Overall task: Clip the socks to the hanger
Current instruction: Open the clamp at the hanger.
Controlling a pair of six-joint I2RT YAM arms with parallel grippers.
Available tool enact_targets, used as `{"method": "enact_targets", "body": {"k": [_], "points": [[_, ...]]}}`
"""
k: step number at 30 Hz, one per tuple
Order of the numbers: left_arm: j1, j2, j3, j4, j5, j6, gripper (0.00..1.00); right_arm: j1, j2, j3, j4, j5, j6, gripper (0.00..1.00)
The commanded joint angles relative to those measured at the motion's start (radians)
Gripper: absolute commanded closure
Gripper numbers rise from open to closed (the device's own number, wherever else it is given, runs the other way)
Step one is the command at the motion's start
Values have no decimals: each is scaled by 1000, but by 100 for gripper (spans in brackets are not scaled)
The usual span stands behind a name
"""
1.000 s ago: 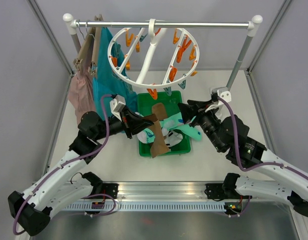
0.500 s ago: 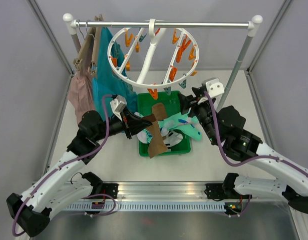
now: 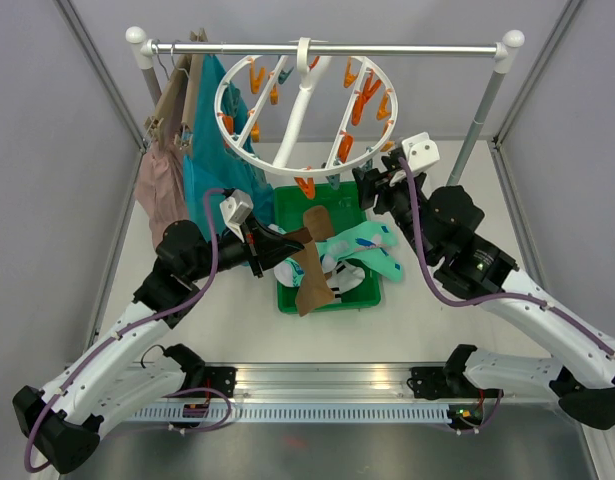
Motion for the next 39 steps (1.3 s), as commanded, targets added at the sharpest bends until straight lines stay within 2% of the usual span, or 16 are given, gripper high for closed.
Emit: {"method": "enact_targets", "body": {"k": [1, 11, 15, 22, 30, 34, 39], "points": [[-4, 1, 47, 15, 17, 34, 98, -33, 18, 46, -2, -83, -12, 35], [-4, 8, 56, 18, 18, 34, 98, -66, 58, 78, 7, -117, -18, 37], [-4, 21, 61, 22, 26, 27, 98, -69, 79, 97, 4, -118, -17, 42], [-6, 48, 73, 50, 37, 10, 98, -71, 79, 116, -8, -118, 11, 65], [-32, 137, 122, 130, 11, -5, 98, -71, 87, 147, -63, -187, 146, 92], [-69, 198, 174, 123, -76, 30, 98, -71, 81, 147, -86, -259, 219, 99], [-127, 278, 214, 104, -206, 80, 98, -69, 76, 146, -114, -302, 279, 100]]}}
